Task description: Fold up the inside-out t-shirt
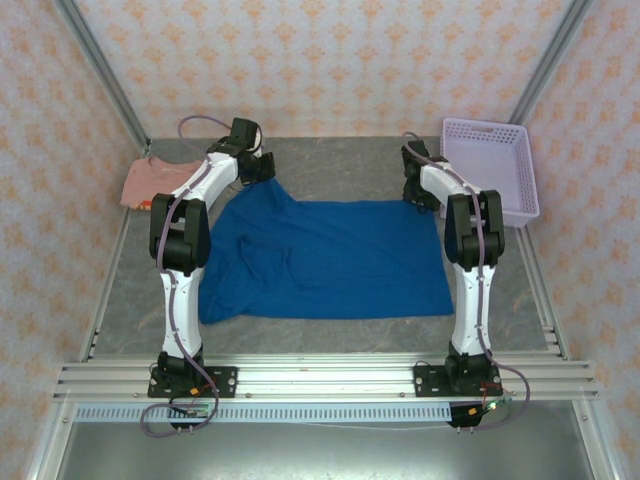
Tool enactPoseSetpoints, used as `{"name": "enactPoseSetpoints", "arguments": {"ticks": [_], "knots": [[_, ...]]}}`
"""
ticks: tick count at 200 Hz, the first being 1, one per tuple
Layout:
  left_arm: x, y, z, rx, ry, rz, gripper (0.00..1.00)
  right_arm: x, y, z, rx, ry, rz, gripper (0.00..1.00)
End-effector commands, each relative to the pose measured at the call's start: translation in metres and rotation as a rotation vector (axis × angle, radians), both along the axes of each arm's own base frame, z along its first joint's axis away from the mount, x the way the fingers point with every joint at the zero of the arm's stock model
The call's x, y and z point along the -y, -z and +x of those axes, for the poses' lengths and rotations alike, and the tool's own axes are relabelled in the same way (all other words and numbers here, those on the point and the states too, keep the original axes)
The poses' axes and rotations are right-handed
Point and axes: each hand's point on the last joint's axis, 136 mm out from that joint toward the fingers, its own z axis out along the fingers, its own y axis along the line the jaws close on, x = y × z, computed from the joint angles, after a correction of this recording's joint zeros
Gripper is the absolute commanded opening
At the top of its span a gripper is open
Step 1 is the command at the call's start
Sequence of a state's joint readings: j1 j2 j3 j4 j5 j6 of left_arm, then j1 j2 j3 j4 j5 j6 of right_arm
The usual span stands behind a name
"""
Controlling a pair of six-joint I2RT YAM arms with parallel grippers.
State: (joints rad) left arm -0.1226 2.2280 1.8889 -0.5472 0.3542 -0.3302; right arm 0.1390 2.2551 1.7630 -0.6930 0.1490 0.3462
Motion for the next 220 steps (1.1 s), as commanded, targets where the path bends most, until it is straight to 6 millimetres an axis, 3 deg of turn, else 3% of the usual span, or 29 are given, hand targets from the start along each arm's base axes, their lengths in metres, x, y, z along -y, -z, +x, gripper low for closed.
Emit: {"name": "enactPoseSetpoints", "arguments": {"ticks": [1,71,97,130,179,186,191,220], "knots": [[-0.006,-0.011,-0.001,0.015,0.003,0.034,0.00,0.008,0.008,-0.006,-0.047,0.028,-0.015,0.49],[-0.007,-0.011,-0.003,0.013,0.003,0.039,0.00,0.004,0.020,-0.001,-0.064,0.023,0.015,0.23],[-0.008,-0.019,-0.003,0.024,-0.002,0.039,0.00,0.004,0.010,0.005,-0.046,0.008,0.010,0.18],[-0.011,-0.045,-0.007,0.063,-0.018,0.030,0.00,0.005,-0.015,0.009,-0.002,-0.034,-0.008,0.12],[-0.021,-0.073,-0.042,0.113,-0.074,0.028,0.00,0.004,-0.051,0.001,0.068,-0.127,-0.022,0.10],[-0.022,-0.068,-0.048,0.102,-0.078,0.027,0.00,0.004,-0.053,-0.002,0.076,-0.138,-0.024,0.10],[-0.022,-0.082,-0.053,0.127,-0.080,0.021,0.00,0.003,-0.057,-0.003,0.087,-0.151,-0.024,0.10],[-0.025,-0.090,-0.081,0.137,-0.099,0.011,0.00,0.002,-0.070,-0.017,0.125,-0.187,-0.018,0.11]]}}
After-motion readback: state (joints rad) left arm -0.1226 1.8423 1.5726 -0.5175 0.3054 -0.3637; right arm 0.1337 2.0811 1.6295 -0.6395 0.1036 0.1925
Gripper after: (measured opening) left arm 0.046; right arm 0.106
